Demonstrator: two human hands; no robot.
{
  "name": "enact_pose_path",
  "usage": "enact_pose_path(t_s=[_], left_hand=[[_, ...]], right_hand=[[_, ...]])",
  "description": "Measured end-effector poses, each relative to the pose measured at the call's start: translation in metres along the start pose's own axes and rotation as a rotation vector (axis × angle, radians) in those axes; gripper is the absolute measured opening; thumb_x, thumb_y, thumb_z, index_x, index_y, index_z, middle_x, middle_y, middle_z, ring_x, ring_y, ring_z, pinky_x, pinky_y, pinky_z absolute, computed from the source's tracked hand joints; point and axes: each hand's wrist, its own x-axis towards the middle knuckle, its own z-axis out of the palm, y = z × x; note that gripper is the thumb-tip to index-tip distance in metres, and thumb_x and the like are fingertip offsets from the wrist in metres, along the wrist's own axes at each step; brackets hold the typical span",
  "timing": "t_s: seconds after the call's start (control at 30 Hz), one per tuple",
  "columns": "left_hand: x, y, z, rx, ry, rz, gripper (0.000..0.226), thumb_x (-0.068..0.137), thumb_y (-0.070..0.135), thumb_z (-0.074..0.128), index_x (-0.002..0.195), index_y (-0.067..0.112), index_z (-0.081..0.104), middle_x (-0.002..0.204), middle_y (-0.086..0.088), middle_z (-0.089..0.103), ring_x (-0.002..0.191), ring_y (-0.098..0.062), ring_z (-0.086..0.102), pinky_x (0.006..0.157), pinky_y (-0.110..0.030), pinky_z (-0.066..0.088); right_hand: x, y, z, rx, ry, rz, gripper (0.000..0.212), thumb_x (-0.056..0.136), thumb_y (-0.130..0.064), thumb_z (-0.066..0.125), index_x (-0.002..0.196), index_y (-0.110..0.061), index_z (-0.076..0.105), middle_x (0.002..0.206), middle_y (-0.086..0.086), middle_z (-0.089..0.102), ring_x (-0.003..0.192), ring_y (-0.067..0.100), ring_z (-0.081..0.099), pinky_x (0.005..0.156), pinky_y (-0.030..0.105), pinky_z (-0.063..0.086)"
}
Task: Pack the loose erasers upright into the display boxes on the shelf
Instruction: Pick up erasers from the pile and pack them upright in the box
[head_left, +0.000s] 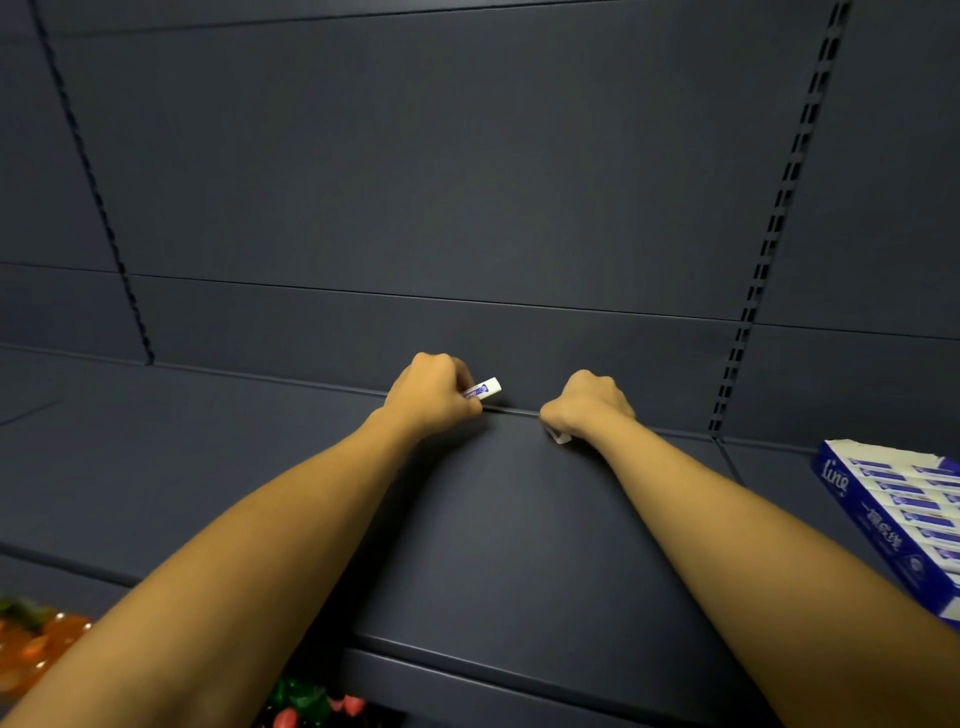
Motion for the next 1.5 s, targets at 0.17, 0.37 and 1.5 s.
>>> enact_pose_path(t_s=[0.17,0.37,1.5], left_hand=[[-0.004,0.002,-0.002,-0.079,0.012,-0.029,0.017,0.075,0.028,0.077,0.090,0.022,0.072,0.083,0.003,0.070,0.076,-0.015,0.067,0.071,-0.038,0.061],[-0.007,0.014,0.003,-0.145,0.010,-0.026,0.018,0.075,0.027,0.076,0.091,0.019,0.074,0.085,0.002,0.071,0.079,-0.014,0.068,0.073,-0.035,0.060],[-0.032,0.235,0.077,-0.477,-0.039,0.133,0.009,0.079,0.020,0.074,0.087,0.017,0.073,0.085,-0.002,0.072,0.073,-0.013,0.063,0.056,-0.017,0.050]], right_hand=[[0.000,0.010,-0.002,0.032,0.028,-0.024,0.012,0.070,-0.013,0.065,0.075,-0.013,0.054,0.083,0.003,0.056,0.067,0.020,0.057,0.055,0.025,0.042],[0.006,0.033,-0.011,0.198,0.031,0.010,0.023,0.059,-0.018,0.073,0.078,-0.009,0.064,0.088,0.004,0.059,0.064,0.021,0.058,0.059,0.025,0.046],[-0.037,0.262,-0.167,1.044,-0.256,-0.030,0.018,0.086,-0.006,0.068,0.102,-0.002,0.076,0.089,0.011,0.069,0.065,0.012,0.044,0.054,0.019,0.034]])
